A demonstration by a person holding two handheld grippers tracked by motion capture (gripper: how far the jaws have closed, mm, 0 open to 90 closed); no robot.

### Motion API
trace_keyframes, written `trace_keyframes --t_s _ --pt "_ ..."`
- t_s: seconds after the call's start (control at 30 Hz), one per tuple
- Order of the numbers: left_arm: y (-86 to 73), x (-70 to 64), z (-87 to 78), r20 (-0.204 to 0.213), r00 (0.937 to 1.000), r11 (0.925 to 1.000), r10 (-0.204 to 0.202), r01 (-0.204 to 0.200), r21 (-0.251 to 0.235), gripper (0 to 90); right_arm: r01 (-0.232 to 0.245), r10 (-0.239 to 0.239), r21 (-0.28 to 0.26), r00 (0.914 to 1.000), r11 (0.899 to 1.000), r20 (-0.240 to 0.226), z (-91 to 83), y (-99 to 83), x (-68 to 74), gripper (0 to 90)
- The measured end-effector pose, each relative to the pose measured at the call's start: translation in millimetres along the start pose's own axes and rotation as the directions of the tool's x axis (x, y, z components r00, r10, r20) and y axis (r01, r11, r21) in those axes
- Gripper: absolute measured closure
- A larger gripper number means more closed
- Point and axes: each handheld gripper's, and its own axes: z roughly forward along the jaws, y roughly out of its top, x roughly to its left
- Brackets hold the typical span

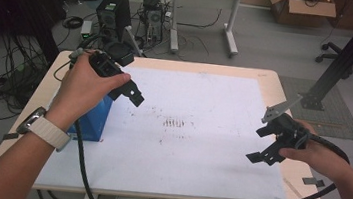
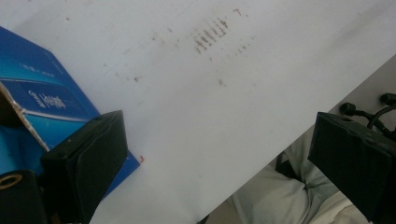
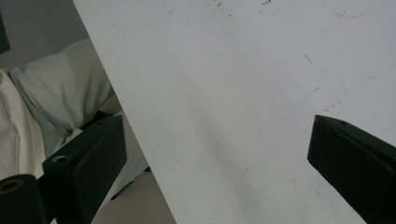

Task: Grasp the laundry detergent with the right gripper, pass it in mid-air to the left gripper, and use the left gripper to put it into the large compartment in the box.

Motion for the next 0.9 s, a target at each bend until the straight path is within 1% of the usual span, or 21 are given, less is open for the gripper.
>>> trace_keyframes --t_s 0.07,0.23,0.37,0.57,0.7,0.77,0.8,0.9 --pt "0.1 -0.3 0.6 0.012 0.9999 1.0 0.009 -0.009 -0.002 5.1 -0.002 0.002 0.004 1.0 1.0 0.0 -0.4 0.8 0.8 4.6" --pt "0.4 -4.0 1.1 0.023 0.999 0.9993 0.039 -0.039 0.002 5.1 -0.002 0.002 0.002 1.0 1.0 0.002 -1.7 2.3 1.4 4.6" --pt "2.2 -6.0 3.4 0.028 0.9984 0.9987 0.05 -0.05 0.009 5.1 0.0 0.0 -0.002 1.0 1.0 0.001 -1.7 2.4 1.3 4.6" --pt "5.6 -9.2 8.2 0.041 0.996 0.9967 0.079 -0.08 0.016 5.1 -0.003 0.003 0.005 1.0 1.0 -0.001 0.2 2.3 0.0 4.7" --pt "7.2 -10.3 10.2 0.053 0.9941 0.9953 0.095 -0.096 0.012 5.1 -0.003 0.003 0.005 1.0 1.0 0.001 0.1 3.1 -1.6 4.6" --pt "7.7 -10.6 10.8 0.056 0.9934 0.9948 0.1 -0.101 0.013 5.1 -0.009 0.009 0.001 1.0 1.0 0.002 -0.4 3.7 -1.5 4.7" --pt "7.8 -10.6 11.1 0.057 0.9931 0.9946 0.102 -0.103 0.014 5.1 -0.001 0.001 -0.003 1.0 1.0 0.002 -0.3 3.8 -1.9 4.7" --pt "7.7 -10.7 11.8 0.059 0.993 0.9945 0.102 -0.103 0.017 5.1 -0.003 0.003 -0.001 1.0 1.0 0.001 0.2 3.9 -0.7 4.6"
